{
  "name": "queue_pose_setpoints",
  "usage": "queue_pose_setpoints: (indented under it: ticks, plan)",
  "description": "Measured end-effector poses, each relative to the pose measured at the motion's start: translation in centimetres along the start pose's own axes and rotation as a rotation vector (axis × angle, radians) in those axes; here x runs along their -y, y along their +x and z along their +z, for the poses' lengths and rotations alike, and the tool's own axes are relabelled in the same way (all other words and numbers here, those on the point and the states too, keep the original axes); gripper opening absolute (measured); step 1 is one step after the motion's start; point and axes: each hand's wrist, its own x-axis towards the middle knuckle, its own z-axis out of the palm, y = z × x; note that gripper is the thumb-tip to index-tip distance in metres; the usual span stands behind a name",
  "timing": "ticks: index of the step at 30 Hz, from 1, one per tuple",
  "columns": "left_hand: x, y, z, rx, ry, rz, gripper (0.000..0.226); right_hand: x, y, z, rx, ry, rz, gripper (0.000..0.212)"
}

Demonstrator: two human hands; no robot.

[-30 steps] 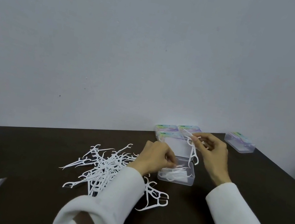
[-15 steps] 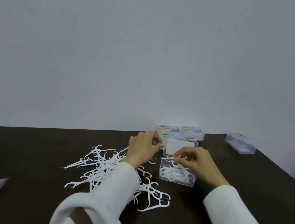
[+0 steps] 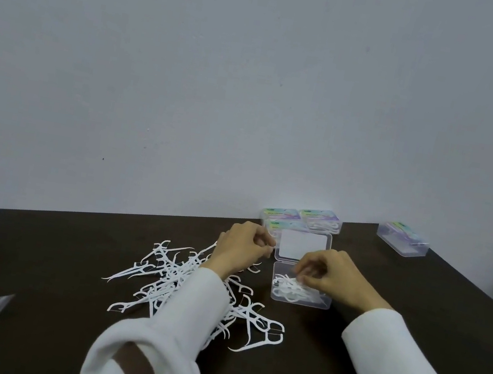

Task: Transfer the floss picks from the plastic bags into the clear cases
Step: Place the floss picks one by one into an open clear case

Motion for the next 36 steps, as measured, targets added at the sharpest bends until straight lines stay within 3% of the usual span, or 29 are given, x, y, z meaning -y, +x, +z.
queue_pose_setpoints:
  ticks: [2,9,14,18,24,29,31,34,36]
  plan:
    - [0.0,-0.1,0.1,0.017,0.003,0.005,0.015,-0.1,0.0,0.1,-0.014,-0.010,0.005,0.007]
    - [-0.1,-0.4,0.7,0.064,0.040,0.018,0.030,0.0,0.0,-0.4,0.056,-0.098,0.014,0.022]
    - [-0.1,-0.2,1.2,0.046,0.005,0.033,0.028,0.0,0.0,-0.5,0.092,-0.181,-0.004,0.025]
    - [0.0,-0.4,1.3,0.050,0.056,0.054,0.028,0.6,-0.1,-0.2,0.012,-0.195,-0.032,0.020]
    - [1.6,-2.1,-0.7,0.050,-0.057,0.085,0.019,2.7,0.0,0.7,-0.083,-0.137,-0.119,0.014]
    - [3.9,-5.4,-3.8,0.014,-0.096,0.124,0.018,5.9,-0.1,2.4,-0.017,-0.179,-0.237,0.014]
    - [5.2,-6.9,-5.1,-0.005,-0.060,0.113,0.017,7.1,-0.3,3.3,0.045,-0.202,-0.266,0.023]
    - [7.3,-9.2,-7.0,-0.001,0.009,0.056,0.023,7.9,-0.7,5.0,0.207,-0.258,-0.242,0.053]
    - [8.6,-10.4,-8.1,0.062,0.070,-0.021,0.049,8.1,-0.9,6.1,0.289,-0.307,-0.214,0.074]
